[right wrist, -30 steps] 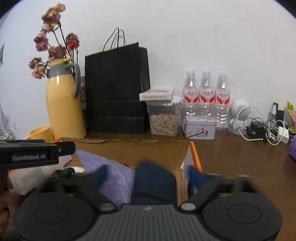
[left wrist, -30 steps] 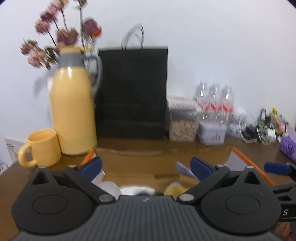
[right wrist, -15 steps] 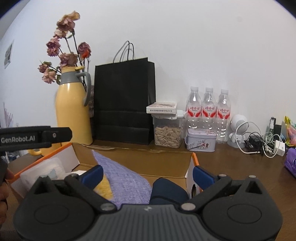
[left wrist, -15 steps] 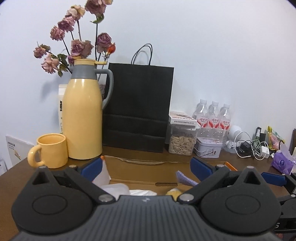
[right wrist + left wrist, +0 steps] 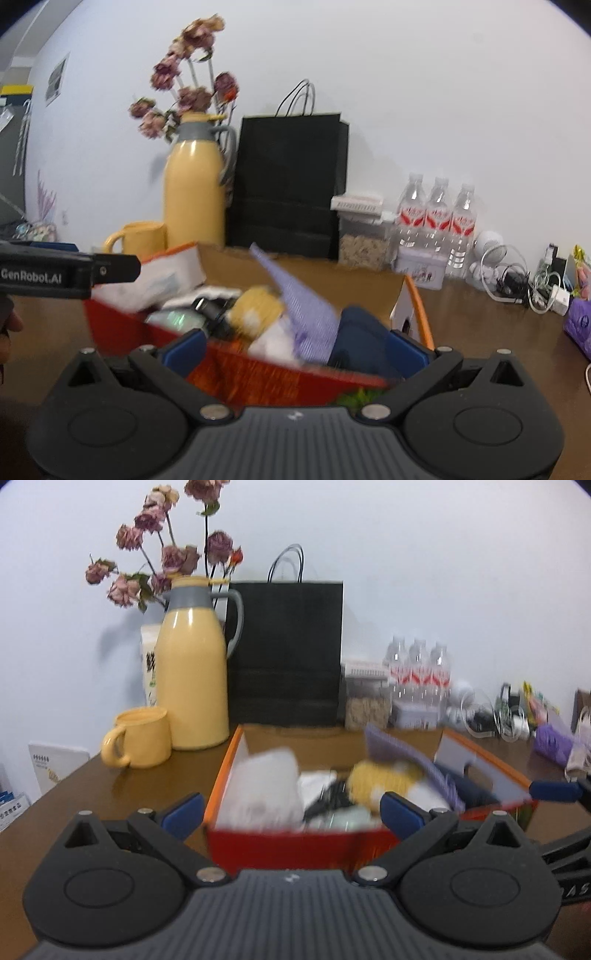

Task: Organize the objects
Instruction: 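Withdraw both tools toward the white bottle caps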

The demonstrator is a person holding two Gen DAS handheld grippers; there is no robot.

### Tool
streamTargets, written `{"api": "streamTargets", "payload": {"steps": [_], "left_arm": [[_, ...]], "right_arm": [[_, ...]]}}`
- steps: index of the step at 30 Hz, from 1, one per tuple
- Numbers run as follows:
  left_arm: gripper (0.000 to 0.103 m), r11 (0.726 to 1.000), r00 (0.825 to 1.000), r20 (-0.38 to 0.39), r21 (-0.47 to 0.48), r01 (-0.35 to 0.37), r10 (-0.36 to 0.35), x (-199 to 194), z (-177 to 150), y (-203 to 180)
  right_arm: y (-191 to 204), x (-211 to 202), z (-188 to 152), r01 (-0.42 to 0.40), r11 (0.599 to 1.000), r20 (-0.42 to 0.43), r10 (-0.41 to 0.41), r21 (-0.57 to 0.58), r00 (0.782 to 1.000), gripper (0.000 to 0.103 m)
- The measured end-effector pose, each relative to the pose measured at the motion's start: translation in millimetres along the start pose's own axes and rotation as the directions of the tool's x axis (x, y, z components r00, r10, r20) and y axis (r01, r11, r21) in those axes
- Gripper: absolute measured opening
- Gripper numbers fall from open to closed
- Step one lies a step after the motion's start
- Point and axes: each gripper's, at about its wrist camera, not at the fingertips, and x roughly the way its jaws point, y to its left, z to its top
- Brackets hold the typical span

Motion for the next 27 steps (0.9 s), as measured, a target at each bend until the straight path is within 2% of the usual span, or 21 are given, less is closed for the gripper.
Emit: {"api": "streamTargets", "payload": {"steps": [7, 12, 20, 25, 27], "left_arm": [[0.103, 1.000, 0.996, -0.092, 0.012, 0.015, -0.014, -23.1, -24.4, 12.8], [0.103, 1.000, 0.989, -0.145, -0.003, 0.027, -0.027, -34.4, -37.9, 19.4], [0.103, 1.000, 0.985, -0.172, -0.005, 0.026, -0.027, -45.1, -46.6, 23.2], [0.103, 0.999, 0.983, -0.182, -0.005, 0.038, -0.038, -48.1, -48.3, 21.3], [0.103, 0.999, 0.982, -0.185, -0.002, 0.040, -0.040, -48.6, -48.6, 20.3]], "right_arm": [[17.3, -19.3, -21.1, -0.040, 0.999, -0.103, 0.038, -0.020, 0.994, 0.103], [32.6, -30.7, -31.4, -0.090, 0.995, -0.144, 0.084, -0.034, 0.986, 0.101], [51.2, -32.9, -39.5, -0.146, 0.988, -0.204, 0.132, -0.056, 0.970, 0.061], [52.7, -30.3, -42.2, -0.170, 0.984, -0.230, 0.156, -0.043, 0.961, 0.053], [52.2, -29.8, -42.7, -0.177, 0.983, -0.233, 0.163, -0.038, 0.959, 0.046]]}}
